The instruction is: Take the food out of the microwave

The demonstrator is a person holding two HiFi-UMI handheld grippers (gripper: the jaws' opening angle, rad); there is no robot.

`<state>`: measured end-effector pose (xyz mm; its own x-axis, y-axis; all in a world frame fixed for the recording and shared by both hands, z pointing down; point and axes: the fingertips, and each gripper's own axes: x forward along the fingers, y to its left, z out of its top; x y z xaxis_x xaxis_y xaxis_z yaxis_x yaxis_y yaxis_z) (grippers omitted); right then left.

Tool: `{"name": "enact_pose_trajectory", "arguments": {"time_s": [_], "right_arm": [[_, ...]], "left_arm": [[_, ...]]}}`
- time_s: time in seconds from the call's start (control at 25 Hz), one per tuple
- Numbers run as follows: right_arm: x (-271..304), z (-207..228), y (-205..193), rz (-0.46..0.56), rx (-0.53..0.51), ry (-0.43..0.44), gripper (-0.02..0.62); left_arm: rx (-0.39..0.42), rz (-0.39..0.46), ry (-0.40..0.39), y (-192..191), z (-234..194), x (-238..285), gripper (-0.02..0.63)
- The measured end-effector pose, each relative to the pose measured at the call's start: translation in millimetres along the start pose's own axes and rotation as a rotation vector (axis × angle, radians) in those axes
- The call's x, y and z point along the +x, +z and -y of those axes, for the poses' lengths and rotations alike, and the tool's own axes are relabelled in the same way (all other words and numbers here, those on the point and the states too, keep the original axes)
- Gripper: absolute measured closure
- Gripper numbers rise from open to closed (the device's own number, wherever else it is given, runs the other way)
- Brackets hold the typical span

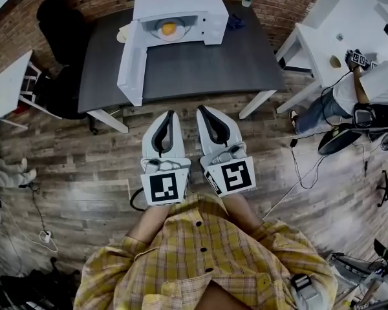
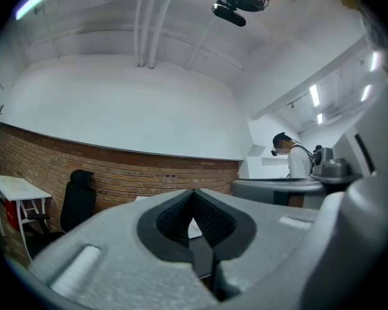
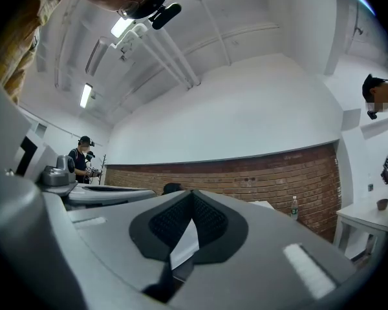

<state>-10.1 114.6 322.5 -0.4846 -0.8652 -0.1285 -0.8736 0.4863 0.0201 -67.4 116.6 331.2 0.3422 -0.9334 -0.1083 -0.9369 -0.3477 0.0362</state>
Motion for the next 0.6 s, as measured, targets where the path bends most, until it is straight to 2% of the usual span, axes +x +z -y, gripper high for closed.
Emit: {"name": "enact_pose_trajectory", "arguments": {"time_s": [0.6], "right_arm": [[134, 41, 2, 0.008, 0.013, -0.047, 0.594]], "left_arm": [[-0.008, -0.009, -0.037, -1, -70, 123, 0.607]]}}
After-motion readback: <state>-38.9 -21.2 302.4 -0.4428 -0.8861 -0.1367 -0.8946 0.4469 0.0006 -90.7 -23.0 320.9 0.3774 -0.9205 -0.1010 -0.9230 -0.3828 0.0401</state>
